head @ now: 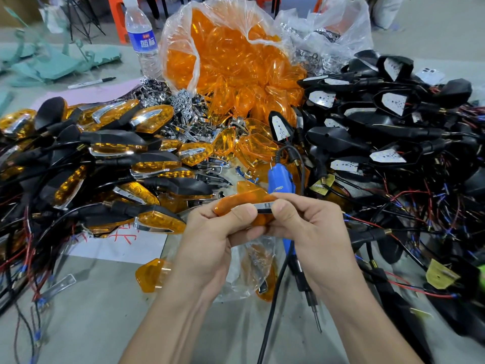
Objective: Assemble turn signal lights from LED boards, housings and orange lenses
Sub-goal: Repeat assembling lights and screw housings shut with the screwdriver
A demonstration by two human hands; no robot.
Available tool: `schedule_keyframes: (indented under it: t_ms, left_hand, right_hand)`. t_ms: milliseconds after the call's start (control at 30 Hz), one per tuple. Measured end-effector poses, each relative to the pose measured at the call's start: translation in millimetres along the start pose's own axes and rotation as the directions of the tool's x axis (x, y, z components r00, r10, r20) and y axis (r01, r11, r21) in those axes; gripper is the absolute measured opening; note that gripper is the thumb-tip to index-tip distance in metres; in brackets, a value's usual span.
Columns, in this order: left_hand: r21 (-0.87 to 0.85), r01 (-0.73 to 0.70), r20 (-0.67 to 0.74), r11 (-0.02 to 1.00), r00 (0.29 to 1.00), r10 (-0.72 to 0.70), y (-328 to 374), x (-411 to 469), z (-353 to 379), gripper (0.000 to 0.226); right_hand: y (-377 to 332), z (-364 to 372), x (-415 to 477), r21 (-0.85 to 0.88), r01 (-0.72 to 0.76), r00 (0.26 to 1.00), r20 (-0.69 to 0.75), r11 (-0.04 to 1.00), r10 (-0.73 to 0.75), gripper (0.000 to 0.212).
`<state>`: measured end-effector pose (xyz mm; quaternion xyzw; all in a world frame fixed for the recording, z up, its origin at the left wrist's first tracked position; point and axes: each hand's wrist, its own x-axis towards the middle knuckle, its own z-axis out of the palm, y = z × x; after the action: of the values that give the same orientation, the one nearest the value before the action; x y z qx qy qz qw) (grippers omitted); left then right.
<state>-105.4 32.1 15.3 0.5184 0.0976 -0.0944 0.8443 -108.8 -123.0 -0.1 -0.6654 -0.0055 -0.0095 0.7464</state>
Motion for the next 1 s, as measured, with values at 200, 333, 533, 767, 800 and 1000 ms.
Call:
schedule_keyframes:
  t_ms: [200, 333, 533, 767, 800, 1000]
  left_hand:
    - [0.139, 0.106, 0.081, 0.985, 0.990, -0.118, 5, 4, -2, 0.028]
    - [0.157, 0.149, 0.124, 0.976, 0.978, -0.169, 8, 9, -1, 0.030]
    - [-0.001, 0.248, 0.192, 0.969, 0.951, -0.244, 6, 10, 3, 0.020]
    - [-0.040, 0.245, 0.250, 0.969, 0.941, -0.228, 5, 9, -4, 0.024]
    - [-0.047, 0.245, 0.293, 0.968, 0.930, -0.221, 5, 8, -5, 0.026]
    - [0.034, 0.242, 0.272, 0.970, 0.931, -0.242, 0, 5, -12, 0.030]
  right_hand:
    - [-2, -6, 4, -0.100, -0.037, 0.999, 0.009, 0.994, 0.038, 0.026]
    - [-5, -9, 3, -0.300, 0.066, 0.998, -0.004, 0.952, -0.070, 0.030]
    - [-8, -3, -2, -0.466, 0.192, 0.964, -0.076, 0.864, -0.255, 0.038]
    - [-13, -3, 2, -0.349, 0.178, 0.982, 0.002, 0.920, -0.189, 0.019]
    - [-14, -5, 4, -0.354, 0.181, 0.983, 0.024, 0.918, -0.184, 0.017]
    - [-19, -18, 14, -0.352, 0.106, 0.973, 0.228, 0.930, -0.025, 0.018]
